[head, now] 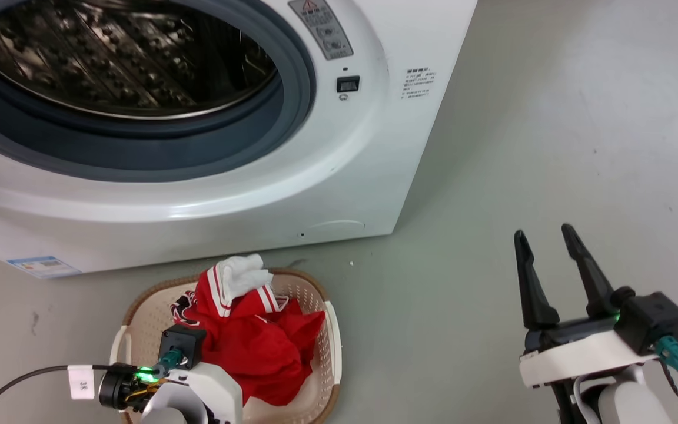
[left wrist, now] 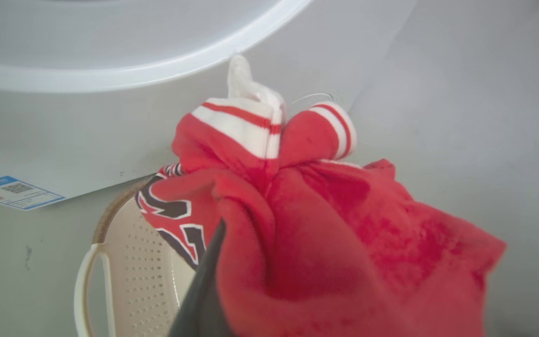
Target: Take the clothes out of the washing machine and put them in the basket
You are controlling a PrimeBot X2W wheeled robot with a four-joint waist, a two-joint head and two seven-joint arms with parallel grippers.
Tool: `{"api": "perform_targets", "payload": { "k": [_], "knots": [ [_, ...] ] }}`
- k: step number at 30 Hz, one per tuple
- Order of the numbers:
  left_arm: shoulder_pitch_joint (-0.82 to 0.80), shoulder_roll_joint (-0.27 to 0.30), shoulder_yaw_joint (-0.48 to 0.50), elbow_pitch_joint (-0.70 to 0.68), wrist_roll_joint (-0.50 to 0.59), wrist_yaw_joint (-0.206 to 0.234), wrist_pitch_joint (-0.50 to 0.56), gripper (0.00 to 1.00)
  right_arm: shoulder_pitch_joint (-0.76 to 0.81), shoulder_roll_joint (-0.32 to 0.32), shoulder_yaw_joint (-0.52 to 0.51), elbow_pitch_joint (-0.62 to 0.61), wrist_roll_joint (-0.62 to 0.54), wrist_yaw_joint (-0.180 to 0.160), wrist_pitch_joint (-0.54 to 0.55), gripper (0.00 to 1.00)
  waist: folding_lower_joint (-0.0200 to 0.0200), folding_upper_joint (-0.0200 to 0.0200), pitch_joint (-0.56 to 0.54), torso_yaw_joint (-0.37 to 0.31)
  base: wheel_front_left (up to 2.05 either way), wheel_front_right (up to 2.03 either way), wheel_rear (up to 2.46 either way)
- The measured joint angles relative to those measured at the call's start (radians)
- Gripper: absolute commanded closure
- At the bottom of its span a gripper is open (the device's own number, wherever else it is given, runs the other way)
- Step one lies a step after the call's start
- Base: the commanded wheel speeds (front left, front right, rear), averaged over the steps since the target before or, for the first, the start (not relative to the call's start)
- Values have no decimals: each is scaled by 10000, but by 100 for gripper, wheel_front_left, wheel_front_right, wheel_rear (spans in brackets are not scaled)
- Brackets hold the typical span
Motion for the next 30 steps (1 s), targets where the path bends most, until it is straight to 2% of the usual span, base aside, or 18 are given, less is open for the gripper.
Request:
{"api": "perform_targets", "payload": {
  "k": [18,30],
  "knots": [
    [-3289,282,-635,4335,-194,-56,79,100,-1612,0,-301,-495,420,0,2,0,2,0,3149,-445,0,0,0],
    [-4771,219,-949,5367,-196,96,903,100,-2370,0,-523,-780,541,0,0,0,2,1,4864,-466,0,0,0]
  ]
}}
